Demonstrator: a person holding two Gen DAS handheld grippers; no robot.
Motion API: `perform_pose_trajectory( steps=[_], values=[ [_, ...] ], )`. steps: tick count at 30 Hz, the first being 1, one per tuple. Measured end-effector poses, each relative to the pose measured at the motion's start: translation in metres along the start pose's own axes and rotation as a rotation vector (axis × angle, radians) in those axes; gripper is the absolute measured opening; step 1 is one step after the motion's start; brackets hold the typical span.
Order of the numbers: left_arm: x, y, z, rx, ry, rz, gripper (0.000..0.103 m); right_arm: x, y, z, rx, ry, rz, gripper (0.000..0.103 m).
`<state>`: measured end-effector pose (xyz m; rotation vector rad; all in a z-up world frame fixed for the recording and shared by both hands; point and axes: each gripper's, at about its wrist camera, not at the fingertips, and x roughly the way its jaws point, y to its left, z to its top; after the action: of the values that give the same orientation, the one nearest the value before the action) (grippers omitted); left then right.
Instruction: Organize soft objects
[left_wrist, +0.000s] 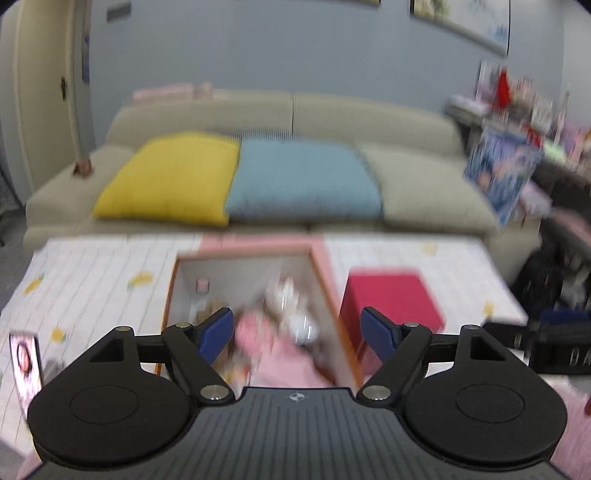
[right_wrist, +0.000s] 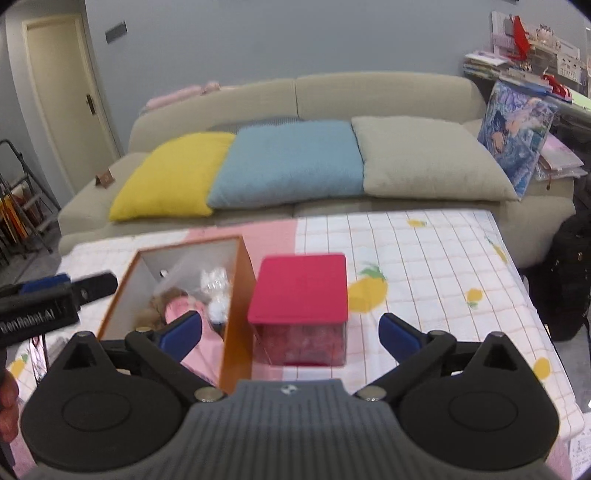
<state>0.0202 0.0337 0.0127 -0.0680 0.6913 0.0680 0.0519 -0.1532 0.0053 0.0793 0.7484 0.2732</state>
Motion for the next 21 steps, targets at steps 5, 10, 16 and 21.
perform_pose_trajectory(
  steps=[5,10,16,21],
  values=[
    [0.010,-0.001,-0.020,-0.002,0.113,0.004,0.092,0.007,0.000,-0.011,0.034,0.055,-0.021,0.100],
    [0.013,-0.001,-0.025,-0.010,0.164,0.021,0.092,0.011,0.006,-0.021,0.010,0.083,-0.028,0.100],
    [0.013,0.001,-0.024,-0.013,0.151,0.030,0.092,0.016,0.008,-0.024,0.001,0.106,-0.038,0.100],
    [0.015,0.002,-0.023,-0.013,0.156,0.035,0.092,0.017,0.010,-0.024,-0.002,0.108,-0.046,0.100]
  ],
)
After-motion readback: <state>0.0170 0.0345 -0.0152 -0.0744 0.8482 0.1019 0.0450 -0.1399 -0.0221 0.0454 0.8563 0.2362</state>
